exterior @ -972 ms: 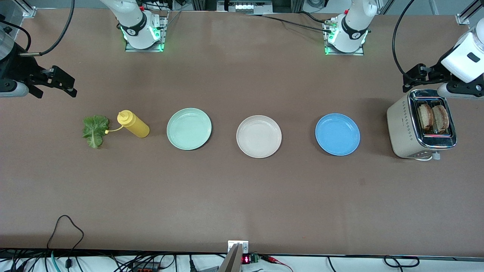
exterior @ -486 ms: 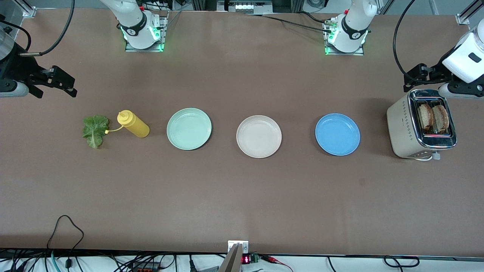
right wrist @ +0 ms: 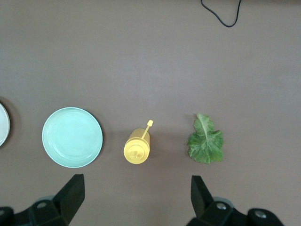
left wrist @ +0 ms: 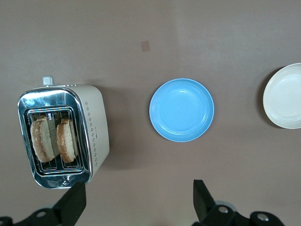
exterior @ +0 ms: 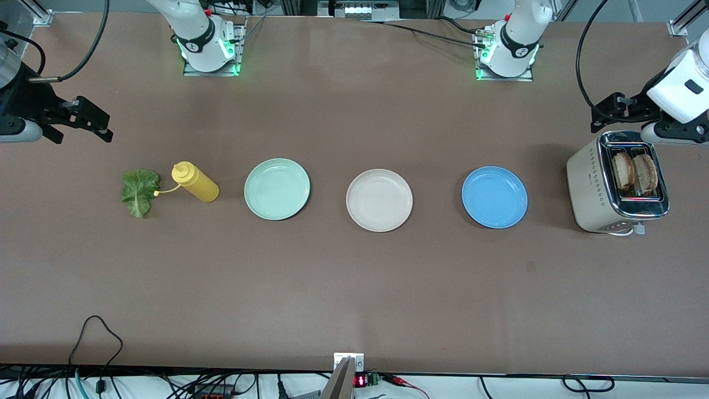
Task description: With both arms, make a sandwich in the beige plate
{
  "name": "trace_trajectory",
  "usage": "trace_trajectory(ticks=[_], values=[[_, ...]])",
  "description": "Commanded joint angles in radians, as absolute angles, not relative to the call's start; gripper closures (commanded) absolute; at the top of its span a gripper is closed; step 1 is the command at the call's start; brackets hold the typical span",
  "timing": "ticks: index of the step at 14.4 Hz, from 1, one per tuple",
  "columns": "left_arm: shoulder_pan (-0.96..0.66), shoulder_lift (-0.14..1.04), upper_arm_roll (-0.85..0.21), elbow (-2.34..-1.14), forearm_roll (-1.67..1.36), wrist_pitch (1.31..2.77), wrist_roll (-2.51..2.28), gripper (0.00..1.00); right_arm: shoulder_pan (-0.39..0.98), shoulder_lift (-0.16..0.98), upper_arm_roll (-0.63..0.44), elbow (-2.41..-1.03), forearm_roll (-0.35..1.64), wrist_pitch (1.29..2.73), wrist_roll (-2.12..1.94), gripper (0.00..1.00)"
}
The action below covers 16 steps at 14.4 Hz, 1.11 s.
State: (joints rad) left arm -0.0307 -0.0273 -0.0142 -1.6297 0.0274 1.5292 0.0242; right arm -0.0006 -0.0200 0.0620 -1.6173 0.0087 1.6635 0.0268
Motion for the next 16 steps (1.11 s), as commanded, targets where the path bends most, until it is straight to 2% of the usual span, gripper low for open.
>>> trace_trajectory(ticks=[1,3,9,16], values=[[-0.029,-0.017,-0.009,-1.612,0.031,1.514,0.017,0.00,0.005,-0.023,0.055,-1.615,0.015,1.654,0.017,0.00],[-0.031,0.026,-0.009,-1.612,0.040,1.499,0.023,0.00,0.005,-0.023,0.055,-1.615,0.015,1.655,0.017,0.00],[-0.015,0.046,-0.006,-1.611,0.046,1.483,0.029,0.00,0.003,-0.023,0.055,-1.615,0.015,1.655,0.017,0.00],[0.069,0.104,-0.005,-1.612,0.118,1.485,0.038,0.00,0.006,-0.021,0.055,-1.615,0.015,1.660,0.025,0.00]])
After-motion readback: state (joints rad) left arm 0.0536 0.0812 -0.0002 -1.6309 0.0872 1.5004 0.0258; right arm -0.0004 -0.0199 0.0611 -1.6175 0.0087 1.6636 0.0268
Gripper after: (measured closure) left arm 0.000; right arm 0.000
